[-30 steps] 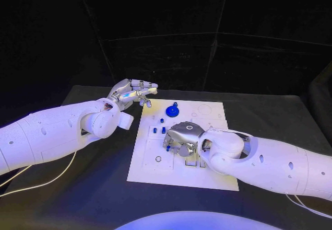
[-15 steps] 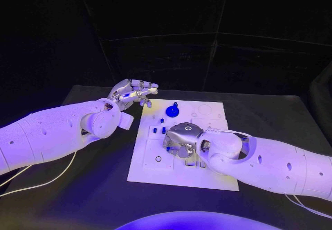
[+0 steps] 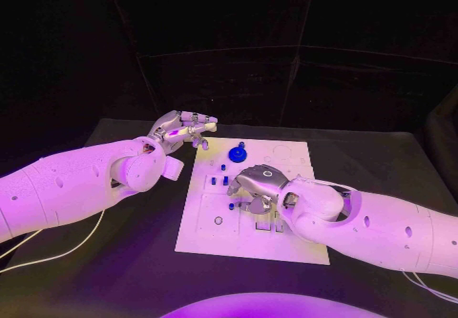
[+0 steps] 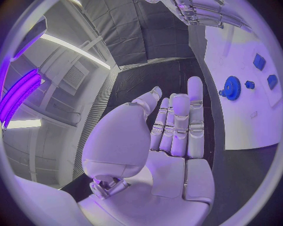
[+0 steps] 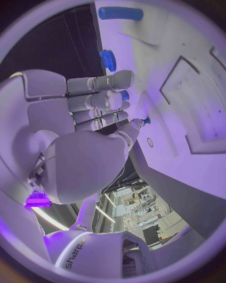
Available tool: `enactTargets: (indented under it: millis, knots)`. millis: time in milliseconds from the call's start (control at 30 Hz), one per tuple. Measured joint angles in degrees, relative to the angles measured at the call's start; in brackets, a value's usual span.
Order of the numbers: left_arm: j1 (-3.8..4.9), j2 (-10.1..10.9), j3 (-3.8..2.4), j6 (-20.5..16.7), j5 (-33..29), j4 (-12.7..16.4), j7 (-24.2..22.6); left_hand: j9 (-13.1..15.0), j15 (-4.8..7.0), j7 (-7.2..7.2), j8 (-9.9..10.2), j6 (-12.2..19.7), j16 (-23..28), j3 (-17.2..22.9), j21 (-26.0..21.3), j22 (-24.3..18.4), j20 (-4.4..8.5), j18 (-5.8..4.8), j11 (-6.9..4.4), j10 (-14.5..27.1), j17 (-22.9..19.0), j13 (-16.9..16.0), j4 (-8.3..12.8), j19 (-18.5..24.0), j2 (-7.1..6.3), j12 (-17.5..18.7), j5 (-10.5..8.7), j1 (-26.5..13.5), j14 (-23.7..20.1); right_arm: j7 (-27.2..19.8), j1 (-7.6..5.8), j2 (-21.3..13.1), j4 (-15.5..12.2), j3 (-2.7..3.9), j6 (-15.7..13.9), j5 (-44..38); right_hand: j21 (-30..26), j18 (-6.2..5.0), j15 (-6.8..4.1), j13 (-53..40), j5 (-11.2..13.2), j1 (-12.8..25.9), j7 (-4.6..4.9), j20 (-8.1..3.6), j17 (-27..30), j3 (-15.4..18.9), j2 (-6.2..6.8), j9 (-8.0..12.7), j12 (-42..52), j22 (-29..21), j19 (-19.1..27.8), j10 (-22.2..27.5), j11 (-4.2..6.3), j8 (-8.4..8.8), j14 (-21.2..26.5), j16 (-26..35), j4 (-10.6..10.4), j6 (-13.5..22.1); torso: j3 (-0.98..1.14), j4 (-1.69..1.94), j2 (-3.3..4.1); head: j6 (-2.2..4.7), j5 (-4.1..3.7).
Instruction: Assemble the parts on the task board
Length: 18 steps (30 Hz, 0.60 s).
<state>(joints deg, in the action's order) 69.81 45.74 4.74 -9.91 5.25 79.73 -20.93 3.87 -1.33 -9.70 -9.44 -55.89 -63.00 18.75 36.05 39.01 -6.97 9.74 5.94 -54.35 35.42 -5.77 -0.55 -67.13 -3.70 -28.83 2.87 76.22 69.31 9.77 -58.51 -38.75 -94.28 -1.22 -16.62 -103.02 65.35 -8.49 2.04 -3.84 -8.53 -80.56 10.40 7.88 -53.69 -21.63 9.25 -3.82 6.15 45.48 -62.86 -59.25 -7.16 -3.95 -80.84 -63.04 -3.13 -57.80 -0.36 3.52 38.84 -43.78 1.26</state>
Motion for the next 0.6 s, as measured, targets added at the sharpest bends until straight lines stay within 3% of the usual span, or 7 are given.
enactTargets:
  millis: [267, 367, 500, 600]
  knots:
    - [0.0, 0.3, 0.03, 0.1, 0.0, -0.1, 0.2, 0.0, 0.0, 0.0, 0.0, 0.0, 0.0, 0.0, 0.0, 0.0, 0.0, 0.0, 0.0, 0.0, 0.0, 0.0, 0.0, 0.0, 0.0, 0.0, 0.0, 0.0, 0.0, 0.0, -0.25, -6.4, -4.4, 0.07, -2.4, 2.0, 0.9, 0.01, -0.46, -0.1, -0.3, 0.3, -0.24, -0.41, -1.5, 0.7, -0.29, -0.1, 1.8, 2.1, -1.7, -0.5, 0.53, 0.0, -0.5, -1.7, 0.1, 0.2, 0.02, -0.03, -0.01, 0.18, -0.12]
    - [0.0, 0.3, 0.04, 0.1, 0.0, -0.1, 0.2, 0.0, 0.0, 0.0, 0.0, 0.0, 0.2, 0.0, 0.0, -0.1, 0.0, -0.01, 0.0, 0.0, -0.1, 0.0, 0.0, 0.0, 0.0, 0.0, 0.0, 0.0, 0.0, 0.4, -1.57, -9.1, -5.3, 0.27, -2.5, 3.2, 0.9, 0.01, -0.74, -0.1, -0.3, 0.3, -0.57, -0.41, -1.8, 1.2, -0.27, -0.1, 2.0, 2.6, -2.1, -0.7, 0.73, 0.0, -0.7, -2.0, -0.1, 0.6, 0.02, -0.12, -0.05, 0.48, -0.49]
    - [0.0, 0.3, 0.04, 0.2, 0.0, 0.0, 0.3, 0.0, 0.0, 0.0, 0.0, 0.0, 0.3, 0.0, 0.0, -0.1, 0.0, -0.01, 0.0, 0.0, -0.2, 0.0, 0.0, 0.0, 0.0, 0.0, 0.0, 0.0, 0.0, 1.6, -3.6, -11.3, -5.3, 0.6, -2.0, 4.4, 0.3, 0.02, -0.73, 0.1, -0.3, 1.3, -1.08, -0.58, -0.1, 4.1, 0.69, 0.1, 2.2, 1.1, -1.9, 1.6, 0.9, 0.06, -0.7, -1.3, -0.6, 3.2, -0.01, -0.14, -0.07, 0.9, -1.2]
    - [0.0, 0.3, 0.05, 0.2, 0.0, 0.0, 0.3, 0.0, 0.0, 0.0, 0.0, 0.0, 0.3, 0.0, 0.0, 0.0, 0.0, 0.0, 0.0, 0.0, -0.2, 0.0, 0.0, 0.0, 0.0, 0.0, 0.0, 0.0, 0.0, 2.6, -4.42, -12.0, -4.4, 0.66, -1.0, 4.8, -1.3, 0.02, -0.1, 0.1, -0.3, 1.3, -1.29, -0.41, 2.0, 7.2, 0.69, 0.1, 2.2, -0.8, -0.4, 3.8, 0.52, 0.18, 0.2, 0.2, -1.0, 5.6, -0.02, -0.1, -0.06, 1.21, -1.69]
